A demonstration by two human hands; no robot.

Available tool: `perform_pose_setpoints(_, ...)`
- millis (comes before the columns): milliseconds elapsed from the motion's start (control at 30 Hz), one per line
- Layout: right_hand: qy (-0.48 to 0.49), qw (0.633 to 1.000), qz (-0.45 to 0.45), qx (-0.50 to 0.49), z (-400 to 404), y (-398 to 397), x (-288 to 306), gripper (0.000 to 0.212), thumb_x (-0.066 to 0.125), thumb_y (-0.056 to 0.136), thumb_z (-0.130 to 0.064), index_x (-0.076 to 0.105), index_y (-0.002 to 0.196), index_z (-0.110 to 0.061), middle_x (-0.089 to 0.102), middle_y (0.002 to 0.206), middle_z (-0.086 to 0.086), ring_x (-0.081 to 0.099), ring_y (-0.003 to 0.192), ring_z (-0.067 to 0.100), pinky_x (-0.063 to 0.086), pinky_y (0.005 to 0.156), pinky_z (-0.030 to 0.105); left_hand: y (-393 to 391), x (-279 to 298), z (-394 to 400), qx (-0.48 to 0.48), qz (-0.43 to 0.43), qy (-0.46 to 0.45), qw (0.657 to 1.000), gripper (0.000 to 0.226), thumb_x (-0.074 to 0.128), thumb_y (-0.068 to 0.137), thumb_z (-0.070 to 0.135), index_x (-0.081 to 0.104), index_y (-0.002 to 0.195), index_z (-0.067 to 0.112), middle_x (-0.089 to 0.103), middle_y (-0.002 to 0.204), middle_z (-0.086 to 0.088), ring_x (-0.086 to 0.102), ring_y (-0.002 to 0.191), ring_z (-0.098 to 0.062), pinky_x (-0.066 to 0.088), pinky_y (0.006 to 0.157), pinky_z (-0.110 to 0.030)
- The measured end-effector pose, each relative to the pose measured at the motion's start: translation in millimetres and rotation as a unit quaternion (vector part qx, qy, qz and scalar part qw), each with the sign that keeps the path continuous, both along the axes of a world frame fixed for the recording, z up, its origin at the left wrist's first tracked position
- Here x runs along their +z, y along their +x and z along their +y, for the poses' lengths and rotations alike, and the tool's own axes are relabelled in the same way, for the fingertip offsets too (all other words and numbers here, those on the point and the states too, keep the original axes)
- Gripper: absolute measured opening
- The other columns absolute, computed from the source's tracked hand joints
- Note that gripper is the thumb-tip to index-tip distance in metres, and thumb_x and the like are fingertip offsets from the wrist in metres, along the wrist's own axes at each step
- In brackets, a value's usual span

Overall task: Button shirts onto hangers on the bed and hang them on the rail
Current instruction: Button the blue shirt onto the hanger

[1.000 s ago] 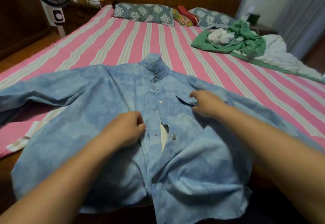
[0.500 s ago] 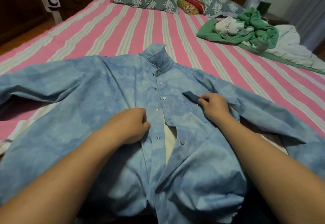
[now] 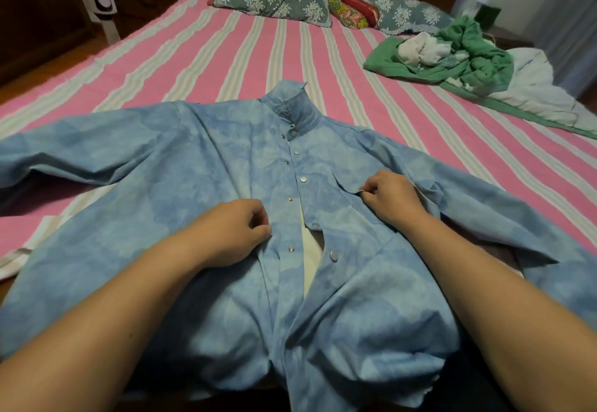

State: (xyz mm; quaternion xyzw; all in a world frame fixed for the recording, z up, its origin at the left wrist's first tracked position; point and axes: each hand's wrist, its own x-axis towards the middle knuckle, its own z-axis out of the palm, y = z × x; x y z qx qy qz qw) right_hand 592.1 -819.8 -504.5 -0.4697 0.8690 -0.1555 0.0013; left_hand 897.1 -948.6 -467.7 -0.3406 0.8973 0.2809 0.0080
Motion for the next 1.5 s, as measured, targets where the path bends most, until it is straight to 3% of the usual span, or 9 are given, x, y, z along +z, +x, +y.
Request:
perform_pose_setpoints(300,0.311,0.948,0.065,0.026,-40.2,0.5,49.4,0.017,0.055,0.094,-0.019,0.07,0.089,-0.012,0.066,0.091,0.004,0.06,0.083,0.027,0.048,0.067,0.034,1.0,5.4,-22.2,0.063,0.103,0.057,0.991,0.004,0.064,0.098,0.032,0.066,0.097,0.029,0.069,0.086,0.007,0.063,0.075,-0.01,0.043,0.066,-0.026)
perform_pose_setpoints(433,0.061,0.998,-0.034,0.005,-123.5,2.5,78.2,0.031,0.059,0.094,-0.03,0.067,0.117,-0.012,0.07,0.111,0.01,0.067,0.097,0.031,0.057,0.086,0.041,-0.6,-8.3,-45.6,0.088,0.137,-0.039,0.986,0.012,0.064,0.094,0.028,0.066,0.106,0.029,0.066,0.101,-0.001,0.064,0.093,-0.021,0.051,0.087,-0.037)
perform_pose_setpoints(567,0.052,0.995,-0.084,0.008,-194.1,21.3,59.7,0.044,0.056,0.092,-0.061,0.055,0.086,-0.018,0.055,0.088,0.004,0.056,0.085,0.028,0.048,0.076,0.038,-0.1,-20.4,-60.5,0.1,0.109,-0.019,0.989,0.016,0.065,0.092,0.024,0.066,0.108,0.026,0.066,0.103,-0.004,0.063,0.093,-0.023,0.049,0.089,-0.036)
perform_pose_setpoints(700,0.068,0.993,-0.054,-0.078,-252.3,-12.2,32.0,0.015,0.06,0.094,-0.028,0.059,0.093,-0.013,0.063,0.106,0.009,0.062,0.103,0.033,0.044,0.074,0.037,-6.0,-18.3,-61.0,0.102,0.101,-0.017,0.99,0.026,0.062,0.095,0.038,0.059,0.12,0.031,0.061,0.112,0.0,0.059,0.105,-0.022,0.045,0.093,-0.034)
perform_pose_setpoints(833,-0.171,0.911,-0.316,-0.202,-291.1,-74.8,48.4,0.009,0.061,0.093,-0.014,0.055,0.087,-0.014,0.067,0.096,0.008,0.068,0.078,0.026,0.06,0.065,0.035,-17.1,-11.4,-32.1,0.025,0.022,-0.035,0.999,0.076,0.026,0.084,0.082,0.016,0.152,0.05,0.031,0.148,0.01,0.032,0.139,-0.017,0.032,0.116,-0.039)
perform_pose_setpoints(1033,-0.056,0.935,-0.335,-0.105,-255.4,-56.6,26.6,0.013,0.063,0.097,-0.021,0.058,0.093,-0.009,0.061,0.083,0.01,0.059,0.071,0.024,0.055,0.076,0.041,-23.2,-33.2,-14.2,-0.011,-0.096,-0.115,0.989,0.084,-0.009,0.077,0.082,-0.02,0.152,0.047,0.002,0.17,0.0,0.002,0.156,-0.026,0.009,0.124,-0.05)
perform_pose_setpoints(1233,-0.014,0.991,-0.134,-0.001,-185.3,4.7,62.3,0.023,0.056,0.092,-0.023,0.065,0.11,-0.013,0.065,0.095,0.004,0.062,0.084,0.024,0.049,0.072,0.036,-14.9,-5.1,-6.0,0.059,0.017,-0.167,0.984,0.046,0.045,0.097,0.055,0.049,0.131,0.025,0.049,0.134,-0.01,0.045,0.127,-0.034,0.041,0.099,-0.045)
perform_pose_setpoints(1367,-0.037,0.99,-0.054,0.123,-76.1,89.4,69.5,0.016,0.062,0.091,-0.028,0.064,0.086,-0.013,0.062,0.078,-0.002,0.056,0.075,0.019,0.044,0.069,0.037,13.0,28.3,19.9,-0.019,0.094,-0.128,0.987,0.034,0.05,0.092,0.057,0.049,0.083,0.024,0.056,0.088,0.005,0.055,0.089,-0.023,0.045,0.075,-0.039)
perform_pose_setpoints(1500,-0.002,0.98,-0.027,0.199,33.2,138.4,54.0,0.036,0.054,0.091,-0.057,0.054,0.088,-0.021,0.05,0.089,-0.006,0.048,0.083,0.013,0.04,0.076,0.029,48.6,40.6,59.9,-0.168,-0.011,-0.097,0.981,0.053,0.044,0.083,0.077,0.056,0.089,0.026,0.06,0.089,0.009,0.058,0.089,-0.016,0.049,0.077,-0.036)
